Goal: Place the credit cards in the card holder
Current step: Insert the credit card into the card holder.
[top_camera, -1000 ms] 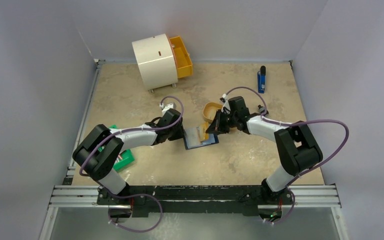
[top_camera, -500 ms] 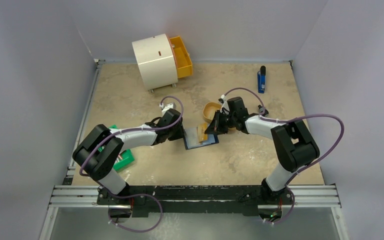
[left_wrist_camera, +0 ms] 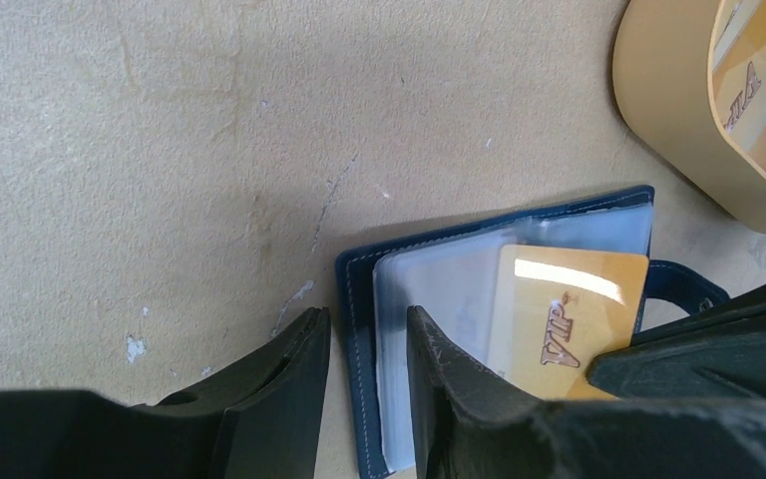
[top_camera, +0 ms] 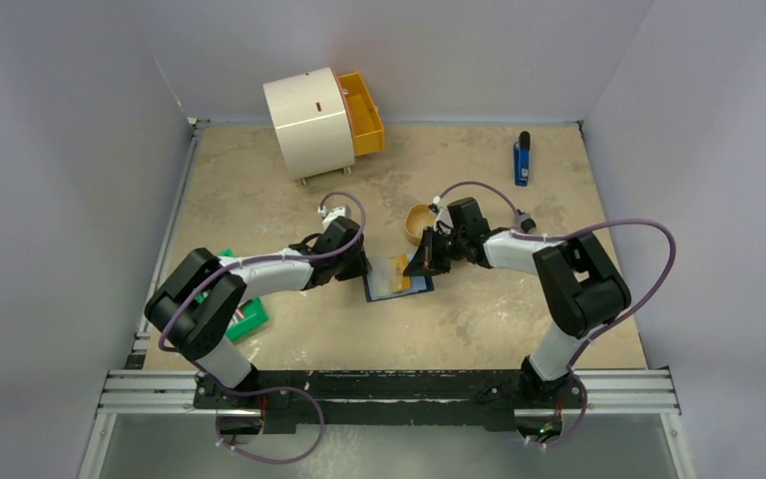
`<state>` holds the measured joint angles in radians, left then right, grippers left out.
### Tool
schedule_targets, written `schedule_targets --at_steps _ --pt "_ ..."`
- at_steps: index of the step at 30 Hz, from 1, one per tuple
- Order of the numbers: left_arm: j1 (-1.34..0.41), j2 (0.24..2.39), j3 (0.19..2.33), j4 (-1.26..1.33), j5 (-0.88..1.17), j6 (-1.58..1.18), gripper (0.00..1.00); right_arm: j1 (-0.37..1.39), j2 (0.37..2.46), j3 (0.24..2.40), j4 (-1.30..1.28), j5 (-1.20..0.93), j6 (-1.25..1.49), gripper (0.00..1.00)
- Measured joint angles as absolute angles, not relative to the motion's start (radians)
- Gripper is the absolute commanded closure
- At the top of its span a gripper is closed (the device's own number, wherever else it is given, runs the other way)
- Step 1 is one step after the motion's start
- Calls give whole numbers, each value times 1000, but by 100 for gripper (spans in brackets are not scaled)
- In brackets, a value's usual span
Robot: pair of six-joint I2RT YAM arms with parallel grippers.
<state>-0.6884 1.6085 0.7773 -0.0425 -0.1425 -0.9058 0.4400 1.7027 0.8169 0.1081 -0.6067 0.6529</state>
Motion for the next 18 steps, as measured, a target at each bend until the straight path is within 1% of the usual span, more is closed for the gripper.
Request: schedule_targets --at_steps 18 --pt "-688 1608 762 -8 -129 -925 67 459 1766 825 142 -649 672 100"
